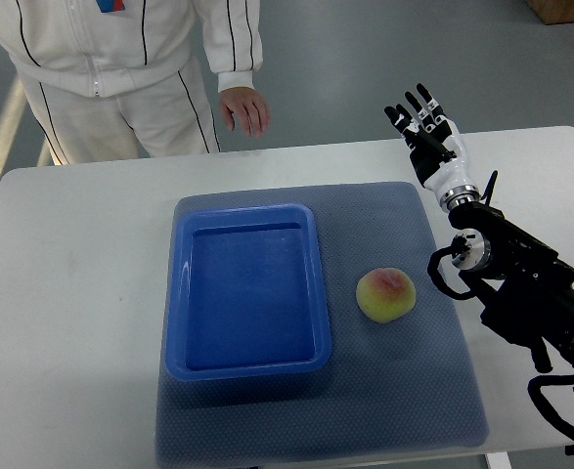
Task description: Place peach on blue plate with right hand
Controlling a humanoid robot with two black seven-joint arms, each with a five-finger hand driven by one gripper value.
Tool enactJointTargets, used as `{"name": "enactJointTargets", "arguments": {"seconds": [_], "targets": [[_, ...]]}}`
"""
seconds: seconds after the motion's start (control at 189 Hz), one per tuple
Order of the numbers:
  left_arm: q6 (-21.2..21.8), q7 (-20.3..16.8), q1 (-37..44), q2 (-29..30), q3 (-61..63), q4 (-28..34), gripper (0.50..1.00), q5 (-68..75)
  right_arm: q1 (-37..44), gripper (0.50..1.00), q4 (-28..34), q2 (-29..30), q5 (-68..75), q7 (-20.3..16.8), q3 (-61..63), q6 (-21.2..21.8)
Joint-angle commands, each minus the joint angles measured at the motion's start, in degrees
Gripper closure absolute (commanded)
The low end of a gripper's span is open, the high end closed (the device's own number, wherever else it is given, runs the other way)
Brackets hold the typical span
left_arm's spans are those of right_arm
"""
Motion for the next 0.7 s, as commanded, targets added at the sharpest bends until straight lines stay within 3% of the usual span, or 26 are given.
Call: {"name": "enactJointTargets", "arguments": {"seconds": [0.0,0.693], "targets": [[0.01,0.00,0.00,0.00,0.00,-0.11,0.500,0.00,-0.08,0.570,-0.02,-0.02,-0.05,0.08,-0.12,0.00],[0.27,-0.44,0.00,0.00,0.00,0.16,0.500,0.00,-0.17,0.570,-0.02,-0.29,0.03,0.35,-0.03,-0.09]]}}
